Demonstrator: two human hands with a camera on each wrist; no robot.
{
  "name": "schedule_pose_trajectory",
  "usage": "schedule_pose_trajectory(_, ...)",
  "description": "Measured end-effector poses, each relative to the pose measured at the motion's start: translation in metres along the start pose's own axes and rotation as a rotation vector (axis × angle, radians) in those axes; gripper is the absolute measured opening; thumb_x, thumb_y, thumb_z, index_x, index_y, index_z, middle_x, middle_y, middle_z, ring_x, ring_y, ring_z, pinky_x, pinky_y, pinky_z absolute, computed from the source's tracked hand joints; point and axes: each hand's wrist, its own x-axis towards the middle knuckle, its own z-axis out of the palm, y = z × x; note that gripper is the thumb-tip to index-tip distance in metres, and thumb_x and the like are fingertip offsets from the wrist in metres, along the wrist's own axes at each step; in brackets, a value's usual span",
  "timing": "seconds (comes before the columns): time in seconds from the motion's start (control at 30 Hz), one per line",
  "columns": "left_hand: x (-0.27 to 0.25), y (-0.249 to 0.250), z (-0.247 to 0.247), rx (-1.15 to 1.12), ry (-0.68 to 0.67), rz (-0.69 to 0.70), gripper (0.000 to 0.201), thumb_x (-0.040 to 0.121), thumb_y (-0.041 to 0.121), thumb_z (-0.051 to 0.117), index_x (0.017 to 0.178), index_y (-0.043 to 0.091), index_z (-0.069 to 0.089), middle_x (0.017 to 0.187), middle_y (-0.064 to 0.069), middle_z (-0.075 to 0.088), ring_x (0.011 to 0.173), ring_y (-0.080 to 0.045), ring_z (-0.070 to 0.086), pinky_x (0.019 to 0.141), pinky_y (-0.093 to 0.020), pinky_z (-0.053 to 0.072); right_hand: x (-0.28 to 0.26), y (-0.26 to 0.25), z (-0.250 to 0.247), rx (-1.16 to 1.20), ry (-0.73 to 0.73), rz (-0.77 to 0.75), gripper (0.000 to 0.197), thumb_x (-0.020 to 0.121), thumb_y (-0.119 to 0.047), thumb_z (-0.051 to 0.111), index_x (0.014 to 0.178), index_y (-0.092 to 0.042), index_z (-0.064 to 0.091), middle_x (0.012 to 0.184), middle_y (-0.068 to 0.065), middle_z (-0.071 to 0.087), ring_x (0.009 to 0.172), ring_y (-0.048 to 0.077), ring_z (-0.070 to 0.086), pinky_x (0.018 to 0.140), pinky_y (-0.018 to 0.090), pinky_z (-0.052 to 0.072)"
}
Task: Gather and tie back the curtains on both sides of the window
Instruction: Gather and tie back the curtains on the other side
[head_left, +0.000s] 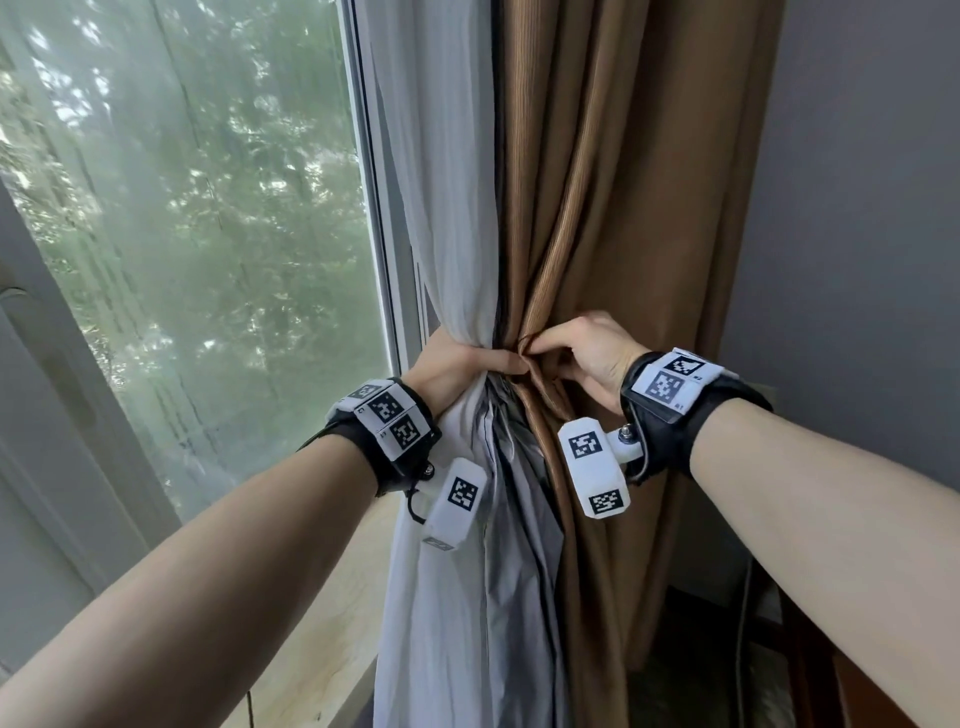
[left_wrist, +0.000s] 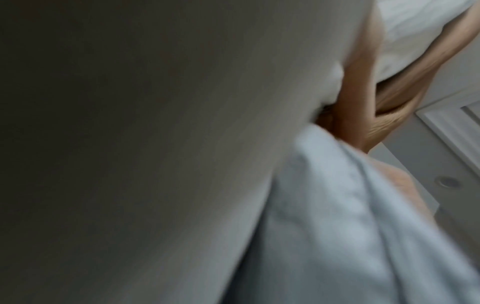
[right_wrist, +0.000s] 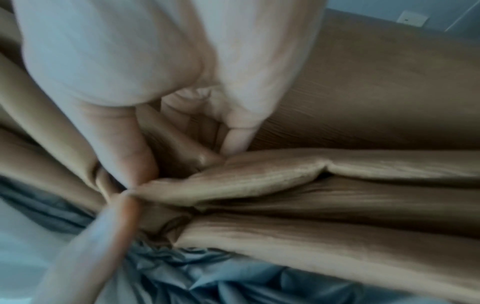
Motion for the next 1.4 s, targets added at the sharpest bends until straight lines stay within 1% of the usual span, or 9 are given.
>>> schedule_pose_trajectory(0.2,-0.002,0.002,-0.003,0.026,-0.068,0.065,0.051,0.064,-0.010,0.085,0.110,0.003,0.069,0.101,-0.008,0.080,0.097,-0.023,0.077,0.090,-0.037,0.062,-0.003,-0.007,0.010,-0.013,-0.052,-0.007,0.023,0.083,0.017,0.060,0.095,0.003,0.074,0.110,0.024,0.076,0.110,0.039,0.072,0.105,0.047,0.056)
schedule_pose_trajectory(0.37,0.001,0.003,-0.006,0.167,0.176,0.039,0.036,0.060,-0.014,0.087,0.089,0.004,0.076,0.085,-0.008,0.080,0.079,-0.024,0.077,0.078,-0.038,0.062,-0.007,-0.008,0.012,0.158,-0.103,0.050,0.022,0.085,0.003,0.046,0.072,-0.004,0.061,0.072,0.013,0.052,0.061,0.019,0.048,0.058,0.025,0.044)
schedule_pose_trajectory(0.5,0.005,0.003,-0.007,0.191,0.258,0.024,0.035,0.059,-0.011,0.087,0.084,0.010,0.073,0.070,0.003,0.077,0.067,-0.015,0.076,0.068,-0.032,0.063,-0.007,-0.010,0.003,0.167,-0.059,0.058,0.013,0.061,-0.013,0.052,0.073,-0.009,0.057,0.073,0.010,0.064,0.062,0.022,0.061,0.066,0.030,0.051)
schedule_pose_trajectory(0.6,0.005,0.005,-0.013,0.192,0.218,-0.016,0.039,0.057,-0.010,0.088,0.089,0.007,0.073,0.077,-0.004,0.079,0.076,-0.025,0.077,0.077,-0.040,0.065,0.008,-0.002,-0.015,0.055,0.203,0.011,0.017,0.065,-0.011,0.065,0.081,-0.009,0.071,0.089,0.009,0.074,0.082,0.023,0.073,0.083,0.035,0.056)
schedule_pose_trajectory(0.77,-0.001,0.011,-0.016,0.194,0.129,-0.016,0.062,0.038,0.002,0.087,0.098,0.003,0.071,0.090,-0.013,0.078,0.088,-0.035,0.075,0.081,-0.044,0.063,0.050,0.032,-0.025,-0.053,0.241,0.069,0.099,0.024,-0.033,0.082,0.120,-0.013,0.072,0.116,0.012,0.076,0.112,0.035,0.070,0.107,0.052,0.052)
schedule_pose_trajectory(0.97,-0.009,0.015,-0.019,0.181,0.058,-0.016,0.055,0.045,-0.003,0.081,0.099,0.004,0.071,0.087,-0.009,0.078,0.084,-0.028,0.076,0.078,-0.041,0.063,0.054,0.031,0.010,-0.057,0.067,0.022,0.053,0.084,-0.032,0.073,0.133,-0.013,0.069,0.120,0.003,0.074,0.110,0.021,0.069,0.102,0.041,0.054)
schedule_pose_trajectory(1.1,-0.006,0.014,-0.028,0.191,0.142,-0.022,0.079,0.029,0.010,0.089,0.106,0.000,0.072,0.099,-0.017,0.078,0.094,-0.037,0.076,0.090,-0.053,0.061,0.076,0.046,0.005,-0.093,0.144,0.048,0.067,0.069,-0.049,0.085,0.128,-0.021,0.070,0.119,0.003,0.076,0.111,0.027,0.073,0.099,0.046,0.059)
schedule_pose_trajectory(1.2,0.000,0.010,-0.034,0.192,0.225,-0.014,0.081,0.027,0.015,0.090,0.105,0.003,0.074,0.098,-0.014,0.079,0.093,-0.035,0.076,0.089,-0.053,0.062,0.037,0.015,0.012,-0.146,0.286,-0.008,0.017,0.074,-0.009,0.077,0.090,-0.014,0.075,0.092,0.007,0.079,0.092,0.027,0.075,0.088,0.041,0.061)
schedule_pose_trajectory(1.4,0.003,0.006,-0.022,0.196,0.297,-0.016,0.042,0.056,-0.005,0.089,0.091,0.013,0.073,0.087,-0.003,0.078,0.079,-0.020,0.076,0.068,-0.029,0.060,0.005,-0.004,0.008,-0.080,0.169,-0.042,0.011,0.069,0.014,0.073,0.075,0.006,0.071,0.061,0.014,0.068,0.055,0.030,0.064,0.062,0.037,0.057)
